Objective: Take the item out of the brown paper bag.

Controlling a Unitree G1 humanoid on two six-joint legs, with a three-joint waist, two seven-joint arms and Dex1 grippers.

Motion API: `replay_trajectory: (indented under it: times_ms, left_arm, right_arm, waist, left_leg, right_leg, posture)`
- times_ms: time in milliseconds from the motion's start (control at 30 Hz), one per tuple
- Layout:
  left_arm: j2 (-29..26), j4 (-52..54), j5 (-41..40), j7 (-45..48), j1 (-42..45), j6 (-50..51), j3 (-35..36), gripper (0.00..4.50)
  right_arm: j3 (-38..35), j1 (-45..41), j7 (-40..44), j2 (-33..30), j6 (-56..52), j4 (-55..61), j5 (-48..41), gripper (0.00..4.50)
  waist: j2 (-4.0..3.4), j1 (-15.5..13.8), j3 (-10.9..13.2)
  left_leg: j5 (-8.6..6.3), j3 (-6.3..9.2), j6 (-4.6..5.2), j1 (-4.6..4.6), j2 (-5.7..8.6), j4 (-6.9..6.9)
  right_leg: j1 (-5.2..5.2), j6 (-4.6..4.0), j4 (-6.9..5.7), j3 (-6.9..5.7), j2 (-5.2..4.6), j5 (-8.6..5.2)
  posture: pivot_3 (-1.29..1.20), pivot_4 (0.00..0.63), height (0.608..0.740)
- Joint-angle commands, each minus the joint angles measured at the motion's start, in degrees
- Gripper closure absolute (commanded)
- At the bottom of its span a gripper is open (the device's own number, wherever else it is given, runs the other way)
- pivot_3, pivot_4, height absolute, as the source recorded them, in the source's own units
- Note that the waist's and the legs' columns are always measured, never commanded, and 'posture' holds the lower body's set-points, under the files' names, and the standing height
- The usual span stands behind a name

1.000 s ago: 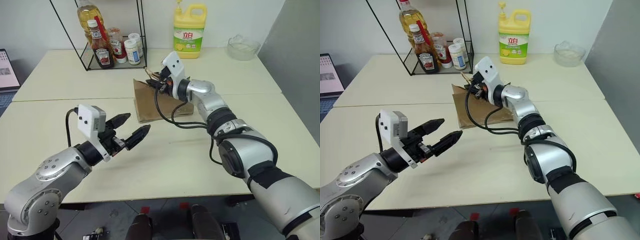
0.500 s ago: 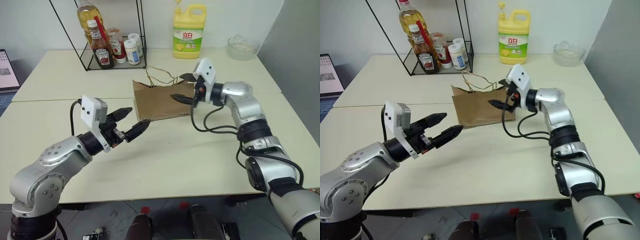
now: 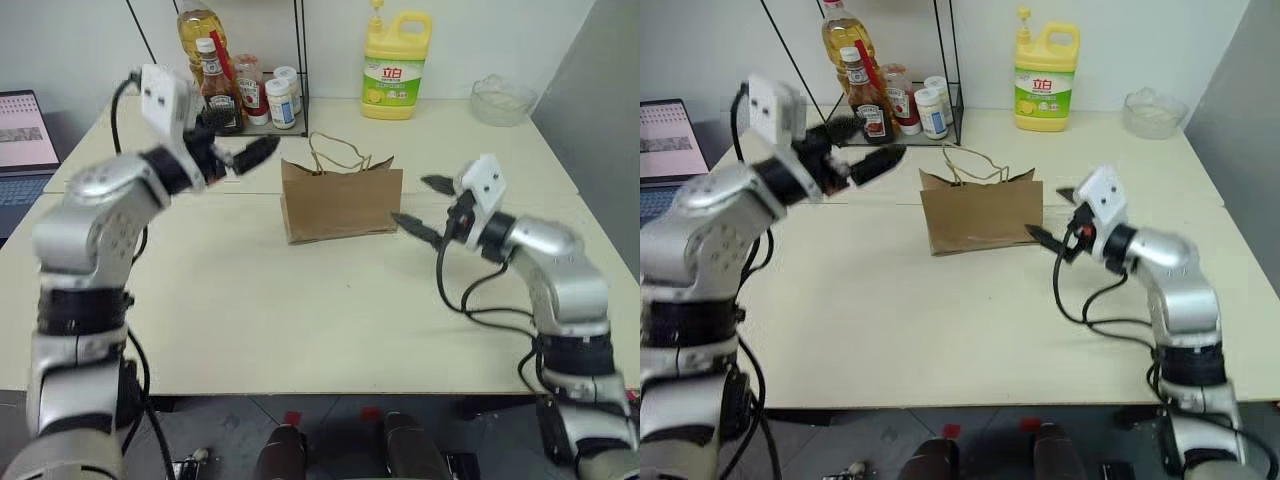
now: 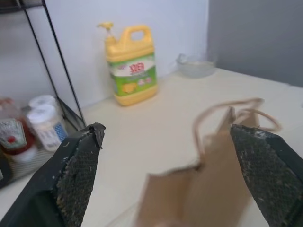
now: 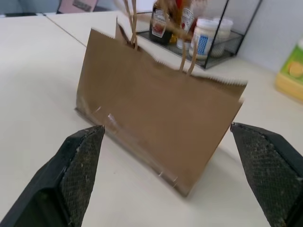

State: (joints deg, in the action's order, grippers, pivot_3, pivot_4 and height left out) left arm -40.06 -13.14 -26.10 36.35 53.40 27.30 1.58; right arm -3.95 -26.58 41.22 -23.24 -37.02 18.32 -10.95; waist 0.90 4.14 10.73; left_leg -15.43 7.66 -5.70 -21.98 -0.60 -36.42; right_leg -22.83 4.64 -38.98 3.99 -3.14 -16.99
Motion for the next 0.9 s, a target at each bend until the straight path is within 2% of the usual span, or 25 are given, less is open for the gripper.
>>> replay_trajectory:
  times_ms: [33,233,333,467,600,667,800,900]
  left_arm:
    - [2.63,-16.29,9.69,0.9,8.33,-11.39,-3.81,0.0]
    - [8.11,-40.49,24.2,-0.47,18.96,-28.04,-11.18,0.0]
    - [9.89,-45.86,27.38,2.48,20.59,-30.45,-12.76,0.0]
    - [10.69,-46.74,28.78,10.49,20.15,-30.24,-13.47,0.0]
    - [9.79,-37.95,25.97,22.6,16.63,-24.49,-12.77,0.0]
    - [8.44,-29.77,24.44,26.87,13.33,-19.28,-12.65,0.0]
    - [4.0,-7.04,20.76,32.37,3.23,-5.08,-13.08,0.0]
    - [0.5,8.99,18.59,33.1,-5.08,4.05,-13.14,0.0]
  right_arm:
    - [-2.76,0.23,-6.54,1.53,-4.32,8.81,-2.08,0.02]
    - [-4.07,1.43,-13.32,2.53,-6.61,12.35,-2.61,0.02]
    - [-4.42,1.51,-14.78,2.16,-6.78,12.36,-3.01,0.02]
    - [-4.69,1.39,-15.74,1.36,-6.16,11.42,-3.26,0.02]
    - [-5.73,1.45,-14.82,-0.51,-4.48,8.99,-4.11,0.02]
    - [-5.99,1.54,-14.23,-1.46,-3.16,7.22,-4.53,0.02]
    - [-6.26,1.01,-13.52,-2.7,-0.47,3.32,-4.91,0.02]
    - [-6.48,0.67,-12.92,-3.29,1.71,0.29,-4.92,0.02]
  waist:
    - [0.0,0.43,0.0]
    - [0.0,0.74,0.0]
    - [0.0,0.78,0.0]
    - [0.0,0.91,0.0]
    - [0.0,0.92,0.0]
    - [0.0,0.98,0.0]
    - [0.0,1.58,0.0]
    - [-0.01,1.98,0.0]
  left_leg:
    - [0.0,0.0,0.0,0.01,0.0,0.0]
    - [0.0,0.07,0.03,-0.02,0.01,0.0]
    - [0.0,0.08,0.03,-0.09,0.02,0.01]
    - [0.0,0.1,0.03,-0.38,0.02,0.0]
    - [0.0,0.1,0.03,-0.41,0.02,-0.05]
    - [0.0,0.09,0.03,-0.41,0.01,-0.08]
    - [0.0,0.11,0.03,-0.42,-0.01,-0.16]
    - [0.0,0.12,0.04,-0.42,-0.02,-0.21]
  right_leg:
    - [-0.02,0.0,-0.01,0.01,0.0,0.0]
    - [-0.05,0.01,0.0,-0.05,0.02,0.0]
    - [-0.12,0.01,-0.02,-0.05,0.02,0.0]
    - [-0.4,0.01,-0.08,-0.06,0.02,0.0]
    - [-0.39,0.01,-0.08,-0.05,0.02,0.0]
    - [-0.38,0.01,-0.09,-0.04,0.02,0.0]
    - [-0.38,0.01,-0.15,-0.03,0.02,0.0]
    - [-0.38,0.01,-0.18,-0.02,0.03,0.0]
  posture:
    - [0.0,0.15,0.74]
    - [0.0,0.15,0.74]
    - [0.0,0.15,0.74]
    - [0.0,0.15,0.74]
    - [0.0,0.15,0.74]
    - [0.0,0.15,0.74]
    - [0.0,0.15,0.74]
    - [0.0,0.15,0.74]
